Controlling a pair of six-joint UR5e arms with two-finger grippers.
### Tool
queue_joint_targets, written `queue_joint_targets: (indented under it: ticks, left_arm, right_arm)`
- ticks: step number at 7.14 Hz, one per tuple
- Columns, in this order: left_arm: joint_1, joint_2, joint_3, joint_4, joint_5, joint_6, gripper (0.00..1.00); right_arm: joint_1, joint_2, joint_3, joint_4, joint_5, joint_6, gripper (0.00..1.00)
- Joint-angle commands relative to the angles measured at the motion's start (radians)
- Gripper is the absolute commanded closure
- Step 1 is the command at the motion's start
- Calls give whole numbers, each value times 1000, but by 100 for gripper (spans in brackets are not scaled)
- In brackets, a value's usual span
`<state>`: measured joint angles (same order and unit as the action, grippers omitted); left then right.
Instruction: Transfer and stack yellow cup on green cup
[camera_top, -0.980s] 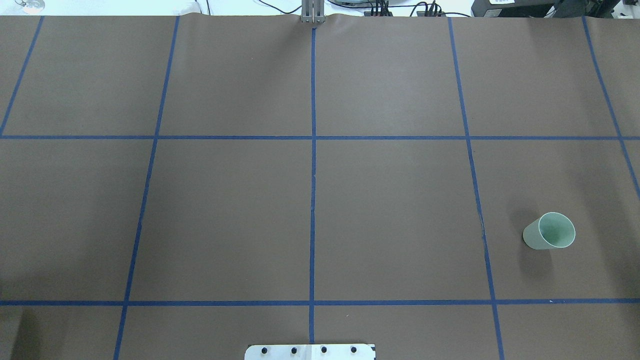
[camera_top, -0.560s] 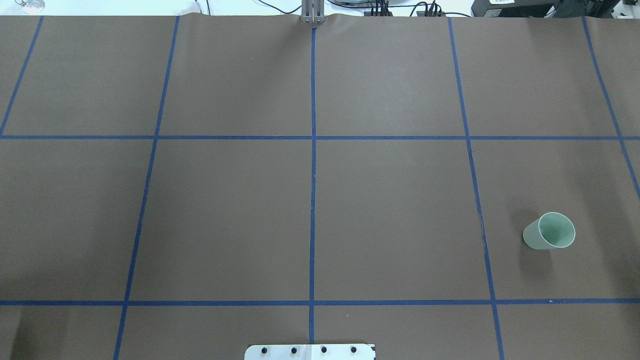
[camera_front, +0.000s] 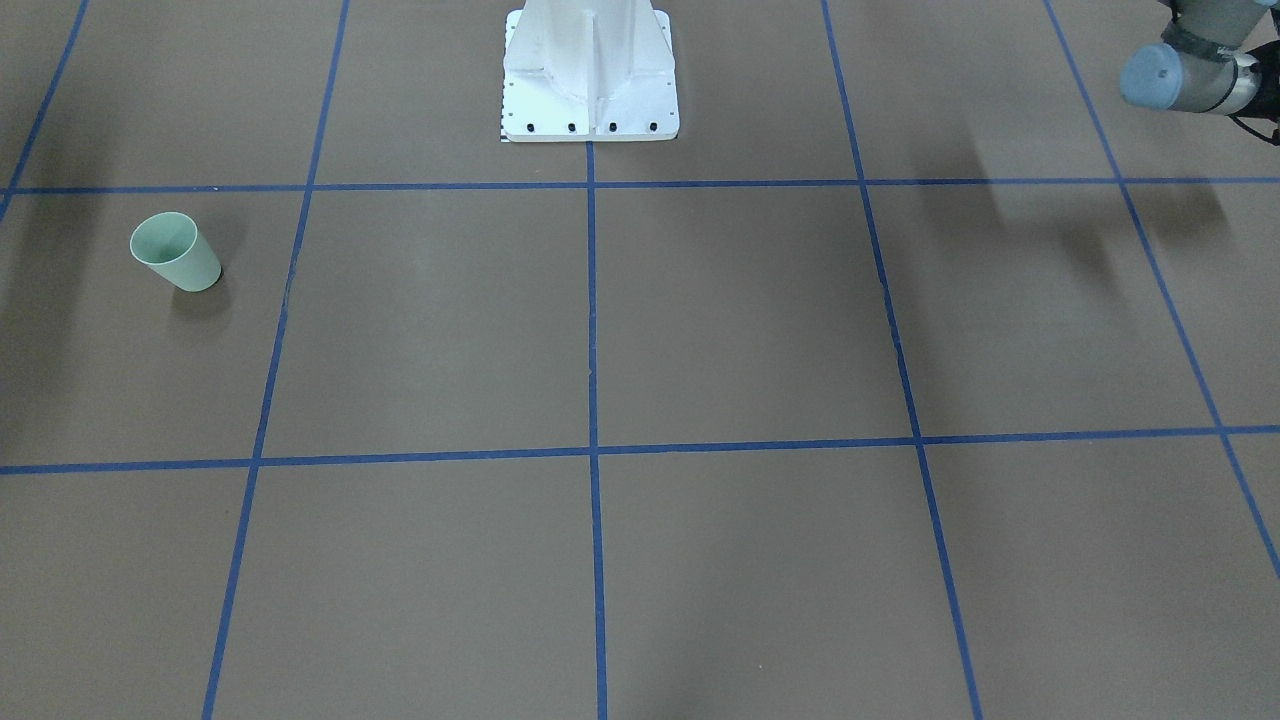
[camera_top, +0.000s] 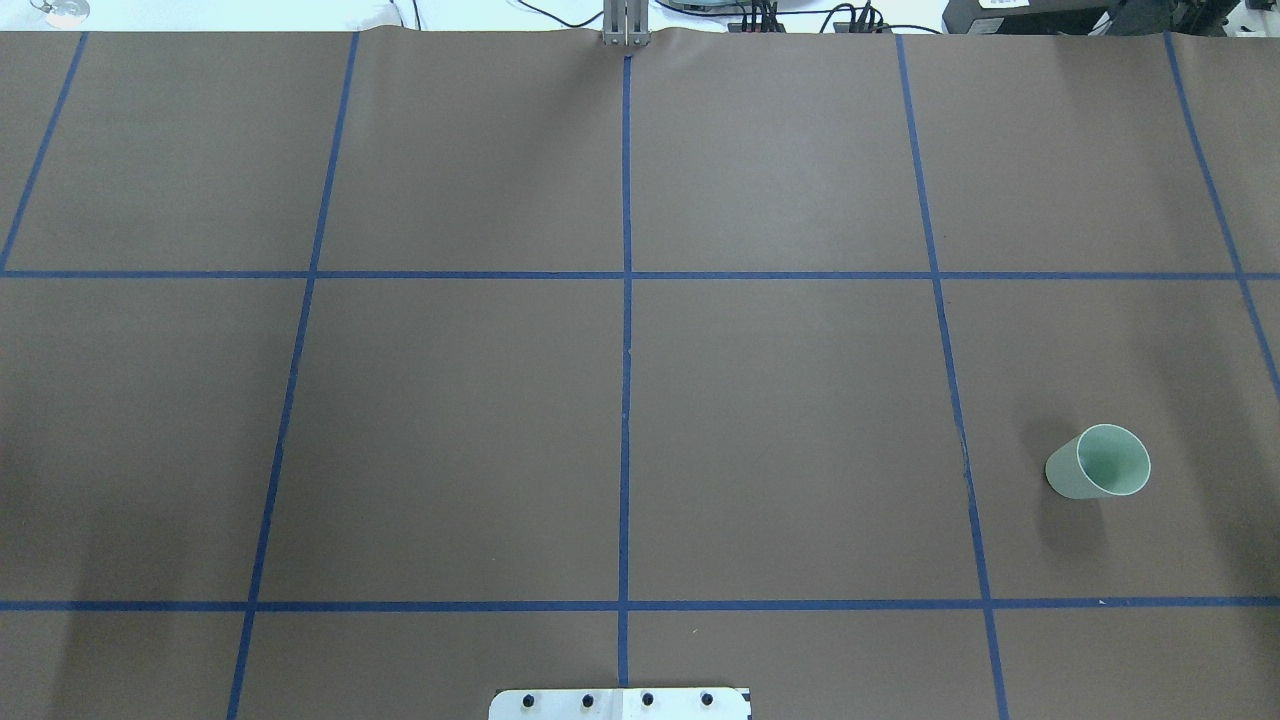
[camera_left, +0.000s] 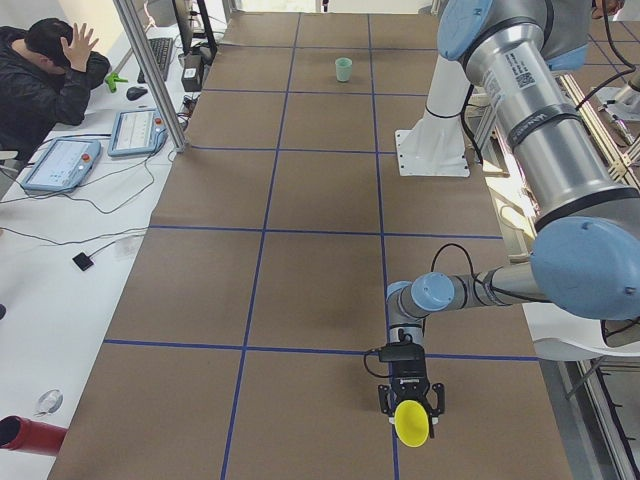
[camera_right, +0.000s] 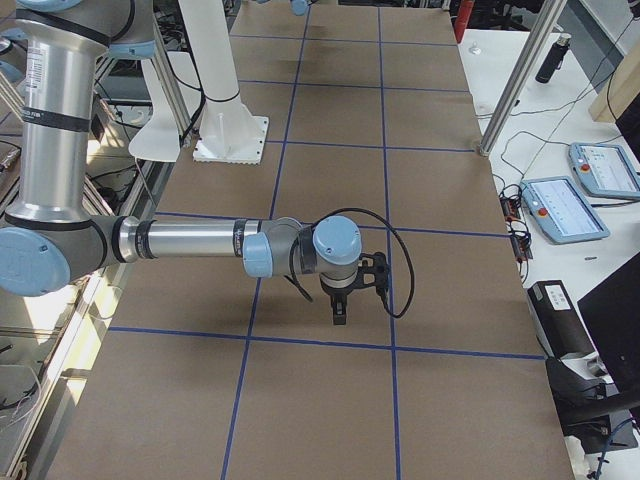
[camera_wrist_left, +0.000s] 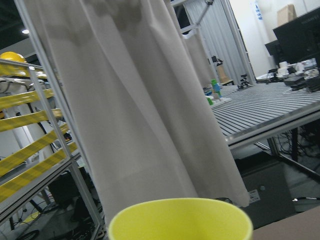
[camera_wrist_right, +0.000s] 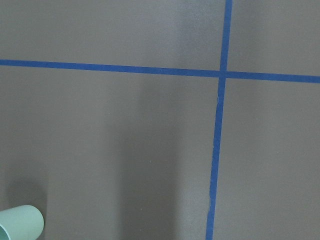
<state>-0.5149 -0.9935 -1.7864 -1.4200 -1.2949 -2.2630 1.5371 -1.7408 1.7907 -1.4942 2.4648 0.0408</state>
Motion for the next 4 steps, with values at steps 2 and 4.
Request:
queue_joint_targets:
  ticks: [2,4]
  left_arm:
    - [-550,-305,1,-165,190,885,100]
    - [-614,-538,15,-227,180,1151,100]
  right_arm:
    - [0,12,4,0,26,7,0]
    - [-15,58,-2,-6,22,13,0]
